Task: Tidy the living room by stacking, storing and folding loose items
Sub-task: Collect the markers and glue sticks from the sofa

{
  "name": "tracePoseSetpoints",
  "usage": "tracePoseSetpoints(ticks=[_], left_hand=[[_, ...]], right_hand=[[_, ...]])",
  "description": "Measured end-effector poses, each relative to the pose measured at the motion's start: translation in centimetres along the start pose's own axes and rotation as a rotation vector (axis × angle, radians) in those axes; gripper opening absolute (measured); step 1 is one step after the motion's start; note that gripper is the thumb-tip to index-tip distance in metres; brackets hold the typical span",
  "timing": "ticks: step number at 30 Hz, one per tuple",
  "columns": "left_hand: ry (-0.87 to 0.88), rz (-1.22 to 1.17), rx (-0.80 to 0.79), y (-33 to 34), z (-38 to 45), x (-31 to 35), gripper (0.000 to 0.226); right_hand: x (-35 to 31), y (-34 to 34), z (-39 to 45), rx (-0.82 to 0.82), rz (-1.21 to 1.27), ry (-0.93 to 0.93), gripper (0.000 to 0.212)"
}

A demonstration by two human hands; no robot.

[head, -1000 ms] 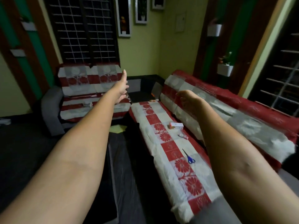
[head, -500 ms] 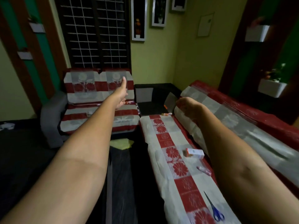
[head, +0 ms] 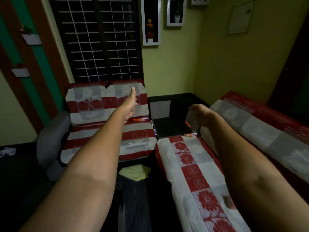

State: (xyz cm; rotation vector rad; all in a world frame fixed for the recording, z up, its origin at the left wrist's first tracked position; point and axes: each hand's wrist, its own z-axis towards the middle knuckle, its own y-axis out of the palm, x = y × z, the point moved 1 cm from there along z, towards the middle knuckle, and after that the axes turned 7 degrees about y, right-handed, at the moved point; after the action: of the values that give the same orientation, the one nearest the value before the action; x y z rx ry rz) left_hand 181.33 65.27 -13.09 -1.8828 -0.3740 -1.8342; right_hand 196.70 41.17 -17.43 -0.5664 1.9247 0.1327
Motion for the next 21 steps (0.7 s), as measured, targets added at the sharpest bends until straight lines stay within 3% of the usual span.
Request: tracePoseSetpoints(ticks=[1, 3, 5, 6, 10, 12, 15, 19, 21], left_hand=[[0.005, -0.004, 0.017, -0.3, 2.5, -0.2, 0.087], [0.009, -0.001, 0.051, -1.0, 8.6, -0.2, 0.089], [0.012, 0.023, 0.059, -1.6, 12.9, 0.2, 0.092], [0.008, 0.019, 0.065, -1.9, 16.4, 0.8, 0.092], [0.066, -0.032, 0.067, -2.1, 26.4, 2.7, 0.086], [0.072, -0.04, 0.062, -1.8, 30.6, 2.6, 0.085], [0.029, -0.036, 0.05, -1.1, 36.9, 0.7, 0.087], [-0.02, -0.049, -0.012, 0.4, 45.9, -2.6, 0.089], [-0.027, -0.05, -0.055, 1.4, 50.5, -4.1, 0.088]], right_hand=[[-1.2, 0.6, 2.3, 0.0, 0.003, -0.007, 0.024], [-4.0, 1.7, 7.9, -0.005, -0.005, -0.004, 0.057], [-6.6, 2.4, 12.0, -0.031, -0.012, -0.054, 0.073], [-9.0, 2.9, 15.2, -0.032, -0.009, -0.067, 0.07], [-15.5, 3.6, 22.7, -0.032, 0.049, -0.082, 0.015], [-17.1, 3.6, 26.6, -0.039, 0.069, -0.073, 0.02], [-17.3, 3.4, 33.8, 0.023, 0.044, -0.051, 0.051], [-17.0, 3.4, 40.5, 0.05, 0.081, 0.011, 0.009], [-16.4, 3.3, 44.4, 0.091, 0.09, 0.055, 0.013]])
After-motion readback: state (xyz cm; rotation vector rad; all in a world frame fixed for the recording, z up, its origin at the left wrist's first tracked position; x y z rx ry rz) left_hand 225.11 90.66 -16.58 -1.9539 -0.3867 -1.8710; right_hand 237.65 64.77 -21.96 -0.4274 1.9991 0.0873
